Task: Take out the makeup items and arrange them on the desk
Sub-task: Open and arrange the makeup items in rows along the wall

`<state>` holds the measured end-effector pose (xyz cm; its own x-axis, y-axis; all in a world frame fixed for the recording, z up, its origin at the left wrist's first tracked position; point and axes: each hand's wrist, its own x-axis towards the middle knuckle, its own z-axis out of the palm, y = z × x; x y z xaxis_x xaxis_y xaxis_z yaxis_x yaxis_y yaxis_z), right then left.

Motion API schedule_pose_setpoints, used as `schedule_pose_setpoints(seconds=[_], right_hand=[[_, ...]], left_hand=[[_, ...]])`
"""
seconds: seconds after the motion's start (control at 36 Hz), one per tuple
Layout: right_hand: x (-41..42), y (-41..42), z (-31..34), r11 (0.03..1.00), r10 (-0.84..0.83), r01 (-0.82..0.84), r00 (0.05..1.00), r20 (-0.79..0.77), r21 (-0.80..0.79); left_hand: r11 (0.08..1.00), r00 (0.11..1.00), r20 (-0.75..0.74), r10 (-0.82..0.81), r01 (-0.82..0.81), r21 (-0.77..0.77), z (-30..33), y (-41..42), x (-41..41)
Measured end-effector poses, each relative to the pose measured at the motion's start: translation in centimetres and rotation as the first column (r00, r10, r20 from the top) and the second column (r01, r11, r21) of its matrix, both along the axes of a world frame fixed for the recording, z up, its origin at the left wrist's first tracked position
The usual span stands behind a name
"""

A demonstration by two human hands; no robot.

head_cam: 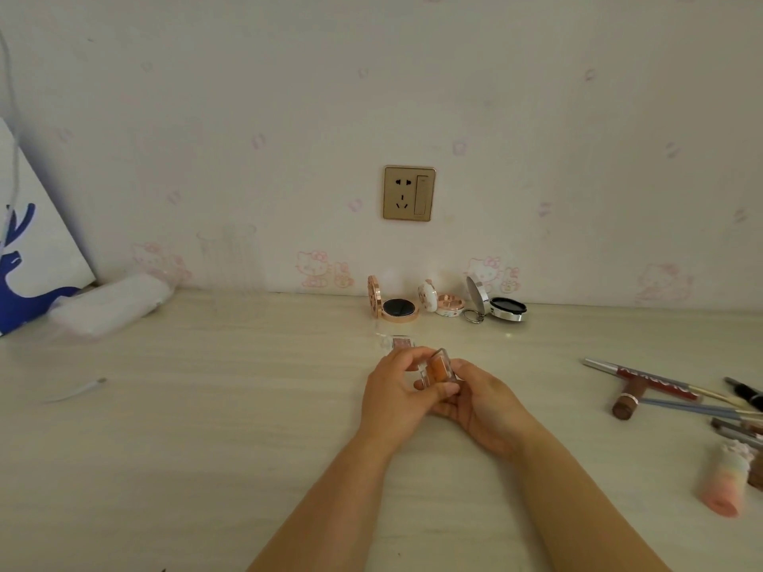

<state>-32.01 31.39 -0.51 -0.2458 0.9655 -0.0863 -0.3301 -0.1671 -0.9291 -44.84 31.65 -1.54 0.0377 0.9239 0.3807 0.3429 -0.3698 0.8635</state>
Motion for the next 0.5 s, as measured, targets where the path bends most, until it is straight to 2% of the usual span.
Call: schedule_pose_setpoints(seconds=[0.33, 0.5], right_hand=[[-0.28, -0.21, 0.08, 1.0, -0.027, 0.027, 0.999, 0.039, -0.014], [-0.18, -0.5, 0.45, 0.997, -0.057, 0.055, 0.998, -0.03, -0.054]], left_hand=[[0.999, 1.0, 0.009, -0.006, 0.007, -0.036, 0.22, -0.14, 0.03], [0.991, 0.989, 0.143, -0.025, 0.043, -0.124, 0.51, -0.13, -0.16]])
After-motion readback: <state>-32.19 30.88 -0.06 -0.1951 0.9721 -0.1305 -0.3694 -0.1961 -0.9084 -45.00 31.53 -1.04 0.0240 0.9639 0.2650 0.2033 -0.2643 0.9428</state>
